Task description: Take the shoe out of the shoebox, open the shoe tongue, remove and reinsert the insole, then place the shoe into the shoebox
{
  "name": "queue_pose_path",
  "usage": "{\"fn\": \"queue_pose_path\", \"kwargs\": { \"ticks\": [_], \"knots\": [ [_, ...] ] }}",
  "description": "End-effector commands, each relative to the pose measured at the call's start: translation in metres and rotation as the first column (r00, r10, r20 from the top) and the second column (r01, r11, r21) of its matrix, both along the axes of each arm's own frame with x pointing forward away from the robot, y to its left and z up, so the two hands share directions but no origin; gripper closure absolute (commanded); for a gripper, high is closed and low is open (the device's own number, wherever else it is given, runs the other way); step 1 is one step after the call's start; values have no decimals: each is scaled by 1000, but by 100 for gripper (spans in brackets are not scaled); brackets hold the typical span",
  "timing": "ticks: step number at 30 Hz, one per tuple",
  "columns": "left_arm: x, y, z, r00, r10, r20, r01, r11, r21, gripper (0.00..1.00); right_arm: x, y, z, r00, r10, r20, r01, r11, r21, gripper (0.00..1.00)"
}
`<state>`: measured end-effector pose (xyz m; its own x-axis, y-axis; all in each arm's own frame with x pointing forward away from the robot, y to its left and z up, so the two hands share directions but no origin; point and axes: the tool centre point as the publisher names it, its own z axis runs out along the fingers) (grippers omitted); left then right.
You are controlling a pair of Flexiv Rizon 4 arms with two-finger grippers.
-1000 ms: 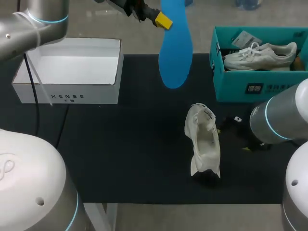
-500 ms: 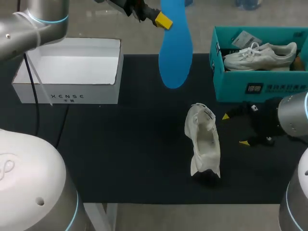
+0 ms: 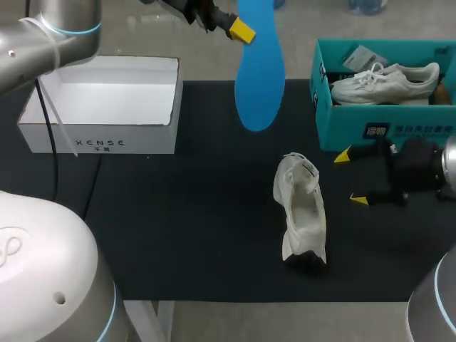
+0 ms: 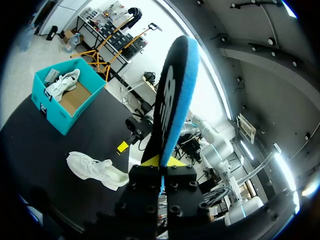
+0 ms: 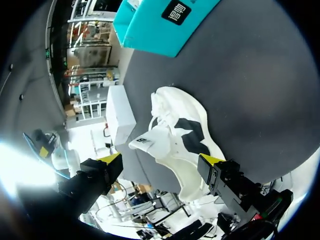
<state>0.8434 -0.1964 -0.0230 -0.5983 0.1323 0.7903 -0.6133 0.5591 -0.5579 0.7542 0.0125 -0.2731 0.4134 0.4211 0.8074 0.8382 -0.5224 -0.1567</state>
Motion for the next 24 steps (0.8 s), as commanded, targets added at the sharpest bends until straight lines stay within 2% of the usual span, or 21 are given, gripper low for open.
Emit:
{"fn": "queue_pose_path", "kwargs": {
  "ticks": [1,6,10,13,16,20,24],
  "knots": [
    [-1,0,-1,1000,1,1,-1,1000,-1,100,0,-5,5,999,44,15,-45,996,72,0],
    [-1,0,-1,1000,1,1,-1,1000,-1,100,2,-4,12,995,99,21,-101,989,110,0],
    [-1,0,-1,1000,1,1,-1,1000,-1,100,4,-9,17,984,178,22,-178,952,251,0],
    [-1,0,-1,1000,1,1,-1,1000,-1,100,4,-10,24,979,201,46,-205,931,300,0],
    [-1,0,-1,1000,1,1,-1,1000,-1,100,3,-4,33,973,224,62,-232,917,324,0],
    [-1,0,-1,1000,1,1,-1,1000,-1,100,2,3,46,957,272,99,-288,870,400,0],
    [-1,0,-1,1000,1,1,-1,1000,-1,100,4,14,53,946,306,109,-324,853,410,0]
  ]
}}
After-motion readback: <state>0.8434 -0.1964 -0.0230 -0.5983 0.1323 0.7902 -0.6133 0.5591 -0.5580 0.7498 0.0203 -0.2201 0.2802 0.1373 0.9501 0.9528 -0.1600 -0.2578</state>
